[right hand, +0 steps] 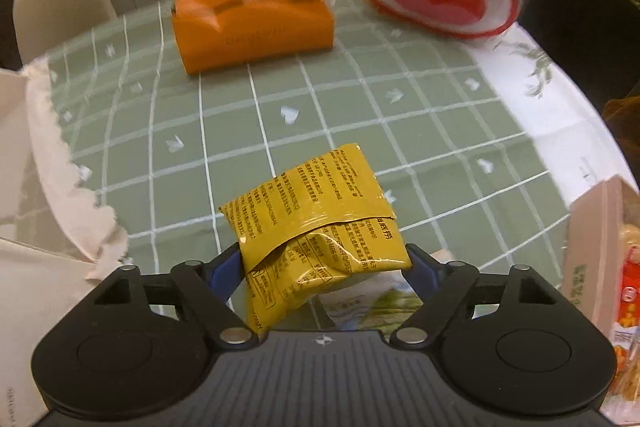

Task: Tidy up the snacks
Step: 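Grasp the yellow packet with the right gripper while left holds the brown bar, then lift the yellow packet with the right gripper while left holds the brown bar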

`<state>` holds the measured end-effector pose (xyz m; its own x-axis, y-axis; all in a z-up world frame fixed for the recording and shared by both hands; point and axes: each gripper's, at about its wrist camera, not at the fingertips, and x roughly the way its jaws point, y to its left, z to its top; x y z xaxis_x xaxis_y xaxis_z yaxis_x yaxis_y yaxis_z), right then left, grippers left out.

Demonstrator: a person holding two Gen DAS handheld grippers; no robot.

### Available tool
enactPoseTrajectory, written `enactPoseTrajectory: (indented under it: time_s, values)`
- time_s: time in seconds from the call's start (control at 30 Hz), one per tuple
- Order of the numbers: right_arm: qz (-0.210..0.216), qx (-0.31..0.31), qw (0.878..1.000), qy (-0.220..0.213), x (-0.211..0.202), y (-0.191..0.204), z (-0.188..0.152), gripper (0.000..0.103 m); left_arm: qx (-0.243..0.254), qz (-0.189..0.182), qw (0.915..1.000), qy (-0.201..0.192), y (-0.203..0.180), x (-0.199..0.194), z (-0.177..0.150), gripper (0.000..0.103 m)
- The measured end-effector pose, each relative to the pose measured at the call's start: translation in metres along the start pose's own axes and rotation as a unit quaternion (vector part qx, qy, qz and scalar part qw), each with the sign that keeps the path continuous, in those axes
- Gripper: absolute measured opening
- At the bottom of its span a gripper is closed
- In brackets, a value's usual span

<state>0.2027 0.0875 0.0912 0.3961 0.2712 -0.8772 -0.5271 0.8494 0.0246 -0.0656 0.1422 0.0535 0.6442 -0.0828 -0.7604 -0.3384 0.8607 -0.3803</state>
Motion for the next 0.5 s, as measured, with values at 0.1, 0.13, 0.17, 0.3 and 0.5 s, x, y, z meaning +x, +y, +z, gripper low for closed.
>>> enactPoseTrajectory:
  time_s: [0.1,0.13,0.17,0.3,0.5]
  values:
    - [0.016,0.011,1.000,-0.013,-0.028,-0.012,-0.004,0.083,0.009,-0.004,0.9999,0.006,-0.007,0.003,-0.003,0.040]
    - [0.024,0.014,1.000,-0.015,-0.036,-0.017,-0.008,0.083,0.013,-0.005,0.9999,0.008,-0.009,0.004,-0.004,0.040]
    - [0.033,0.019,0.999,-0.015,-0.044,-0.023,-0.015,0.083,0.018,-0.006,0.9998,0.011,-0.013,0.005,-0.005,0.040]
    - [0.052,0.036,0.998,-0.004,-0.073,-0.050,-0.058,0.083,0.037,-0.013,0.9989,0.025,-0.026,0.010,-0.010,0.040]
    - [0.051,0.058,0.997,0.017,-0.103,-0.093,-0.150,0.083,0.070,-0.019,0.9961,0.051,-0.050,0.017,-0.025,0.040]
